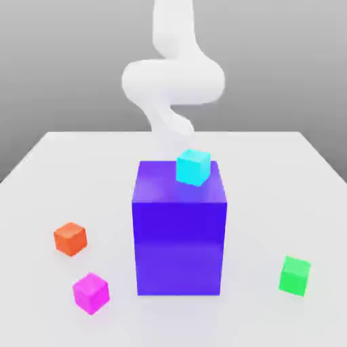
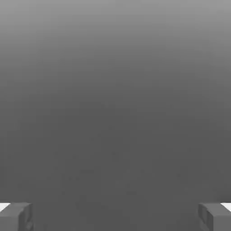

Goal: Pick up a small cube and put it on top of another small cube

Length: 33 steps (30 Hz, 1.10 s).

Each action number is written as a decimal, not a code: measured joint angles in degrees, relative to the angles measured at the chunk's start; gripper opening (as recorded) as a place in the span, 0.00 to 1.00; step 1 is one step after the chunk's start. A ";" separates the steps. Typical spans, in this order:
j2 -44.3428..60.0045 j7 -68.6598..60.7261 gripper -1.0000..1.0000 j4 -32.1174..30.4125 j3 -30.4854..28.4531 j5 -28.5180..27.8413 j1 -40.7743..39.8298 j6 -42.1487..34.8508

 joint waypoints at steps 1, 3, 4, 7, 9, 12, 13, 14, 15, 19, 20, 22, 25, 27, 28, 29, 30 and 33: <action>-1.11 -3.58 0.50 -0.34 -1.59 -1.20 0.35 -0.97; -3.06 -10.26 0.50 -1.02 -4.81 -3.66 1.20 -2.67; -3.90 -13.69 0.50 -1.38 -6.32 -4.67 1.42 -3.38; -5.98 -23.69 0.50 -2.50 -11.20 -7.98 2.41 -5.24; -6.97 -30.34 0.50 -3.30 -14.58 -10.18 3.09 -6.16; -7.80 -40.31 0.50 -4.58 -19.85 -13.46 4.22 -7.00; -7.89 -43.60 0.50 -5.02 -21.67 -14.57 4.66 -7.14; -7.89 -46.87 0.50 -5.47 -23.51 -15.69 5.14 -7.20; -7.77 -50.12 0.50 -5.94 -25.37 -16.81 5.62 -7.17; -6.38 -62.91 0.50 -7.80 -33.14 -21.32 8.27 -6.39; -5.77 -66.04 0.50 -8.27 -35.14 -22.44 9.08 -6.00; -4.25 -72.19 0.50 -9.20 -39.24 -24.68 10.98 -4.98; -1.23 -81.09 0.50 -10.56 -45.67 -28.01 14.62 -2.87; 1.21 -86.70 0.50 -11.43 -50.24 -30.26 17.75 -1.08; 2.57 -89.49 0.50 -11.84 -52.61 -31.32 19.55 -0.10; 4.04 -92.23 0.50 -12.24 -55.04 -32.34 21.51 0.97; 5.57 -94.90 0.50 -12.62 -57.59 -33.36 23.70 2.11; 10.36 -102.40 0.50 -13.65 -66.10 -36.46 31.83 5.85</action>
